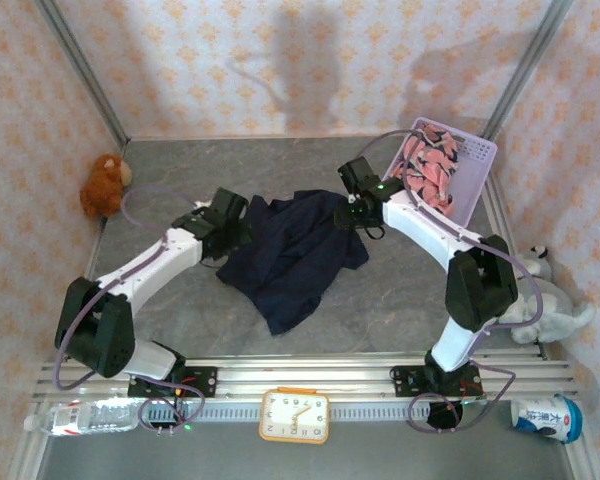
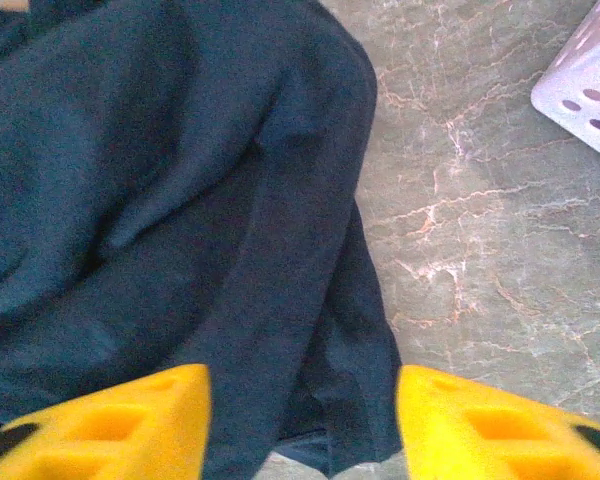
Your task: Fold and stack the mixed laundry pile
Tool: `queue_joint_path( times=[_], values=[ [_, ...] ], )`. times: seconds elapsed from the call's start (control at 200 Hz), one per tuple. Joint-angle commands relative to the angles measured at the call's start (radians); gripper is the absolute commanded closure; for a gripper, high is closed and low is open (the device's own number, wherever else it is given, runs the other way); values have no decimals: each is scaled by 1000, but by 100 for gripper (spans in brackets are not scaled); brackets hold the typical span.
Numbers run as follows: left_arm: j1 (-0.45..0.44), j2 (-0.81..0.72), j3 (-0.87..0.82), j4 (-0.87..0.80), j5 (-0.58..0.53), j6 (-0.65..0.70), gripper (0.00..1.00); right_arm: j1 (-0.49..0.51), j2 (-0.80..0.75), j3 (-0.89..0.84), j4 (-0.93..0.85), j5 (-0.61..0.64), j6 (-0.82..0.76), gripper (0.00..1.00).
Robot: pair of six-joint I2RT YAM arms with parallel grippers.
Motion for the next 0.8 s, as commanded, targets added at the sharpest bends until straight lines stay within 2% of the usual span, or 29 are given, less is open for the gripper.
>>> queue_joint_path(
  times=[0.0, 0.19, 0.44, 0.48, 0.56, 0.631, 0.796],
  values=[
    [-69, 24, -5, 43, 38, 26, 31, 2, -48, -61, -30, -42, 47, 42],
    [-143, 125, -7, 75, 63, 50, 33, 3, -132, -269, 97, -280, 128, 39],
    [-144, 242, 39, 13, -20, 105, 63, 11, -82, -383, 336, -454, 282, 40],
    [-145, 248, 49, 6, -25, 104, 73, 12, -67, -379, 346, -451, 293, 45],
    [-145, 236, 63, -8, -39, 89, 99, 12, -44, -367, 332, -414, 310, 74],
    [-140, 202, 79, -28, -45, 78, 100, 10, -52, -358, 297, -364, 311, 100],
    [-121, 77, 138, -73, -53, 78, 100, -2, -139, -319, 181, -247, 271, 100]
  ],
)
